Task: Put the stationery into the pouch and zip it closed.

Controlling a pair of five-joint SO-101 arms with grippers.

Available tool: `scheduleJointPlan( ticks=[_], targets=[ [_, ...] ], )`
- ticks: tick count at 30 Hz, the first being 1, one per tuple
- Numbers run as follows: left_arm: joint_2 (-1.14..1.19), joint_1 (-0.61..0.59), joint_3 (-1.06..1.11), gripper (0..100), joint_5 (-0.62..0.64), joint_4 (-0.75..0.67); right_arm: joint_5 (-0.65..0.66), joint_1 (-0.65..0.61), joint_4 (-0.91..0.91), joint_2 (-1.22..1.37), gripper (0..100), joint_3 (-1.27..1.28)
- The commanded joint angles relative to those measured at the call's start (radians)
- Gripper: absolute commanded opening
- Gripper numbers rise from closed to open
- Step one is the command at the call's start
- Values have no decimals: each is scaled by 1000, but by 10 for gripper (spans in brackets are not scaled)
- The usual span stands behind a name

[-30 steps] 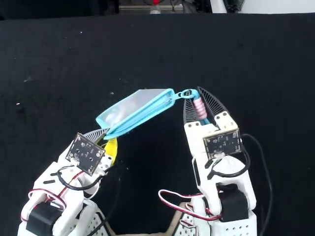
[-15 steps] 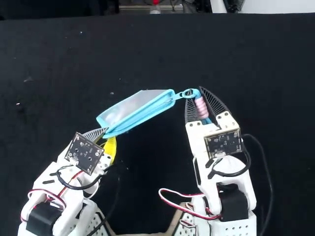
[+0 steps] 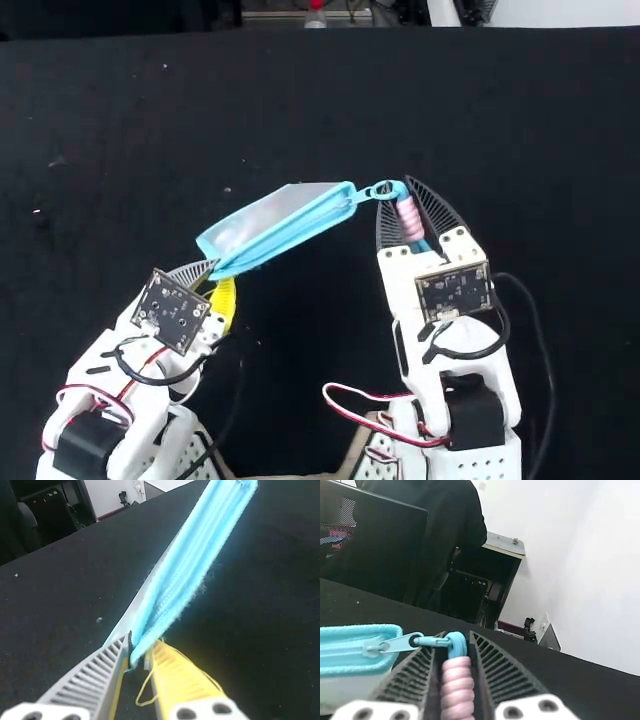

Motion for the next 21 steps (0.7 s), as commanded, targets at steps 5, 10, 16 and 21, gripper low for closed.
scheduleJointPlan(
  ticks=[5,10,16,21],
  targets=[
    [3,-54,-79,30,-2,58,-12,83,-49,-25,11,-24],
    [3,-54,-90,30,-2,72,-12,77,-43,-25,11,-24],
    [3,-54,-88,30,-2,72,-14,74,-35,-27,14,-24],
    [3,-54,-87,30,-2,61,-6,-74,40,-25,15,-35]
  ],
)
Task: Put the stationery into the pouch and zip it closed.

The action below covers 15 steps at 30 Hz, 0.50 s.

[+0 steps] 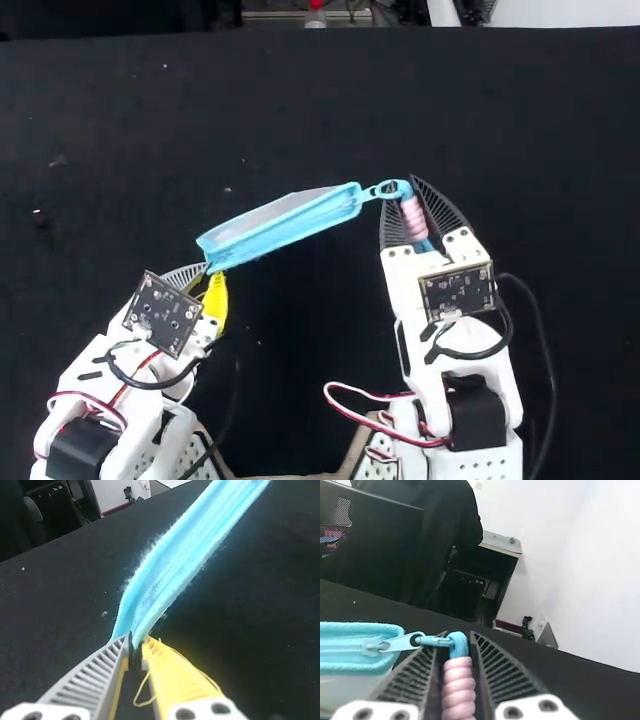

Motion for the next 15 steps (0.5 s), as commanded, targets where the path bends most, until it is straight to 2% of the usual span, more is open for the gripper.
scheduleJointPlan(
  ticks=[1,6,11,15],
  targets=[
    [3,-39,-38,30,-2,-5,-6,-112,34,-24,15,-31],
    [3,-39,-47,38,-3,-9,-6,-184,48,-24,13,-31],
    [3,-42,-38,121,-3,-54,-6,-184,48,-24,12,-31],
    [3,-117,-38,127,-3,-126,-6,-184,48,-24,12,-30]
  ],
)
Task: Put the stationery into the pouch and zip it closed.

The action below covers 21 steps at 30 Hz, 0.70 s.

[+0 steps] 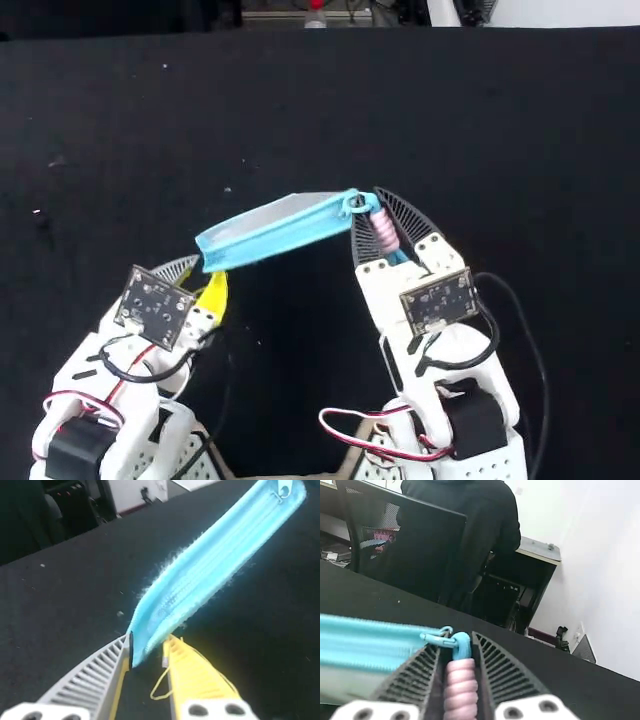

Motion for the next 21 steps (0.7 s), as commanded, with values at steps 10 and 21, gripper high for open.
scheduleJointPlan(
  ticks=[10,21],
  targets=[
    [3,113,-39,130,-167,-80,-5,-9,3,-7,12,-28],
    [5,116,97,188,-180,-201,-5,-12,3,-7,12,-28]
  ],
)
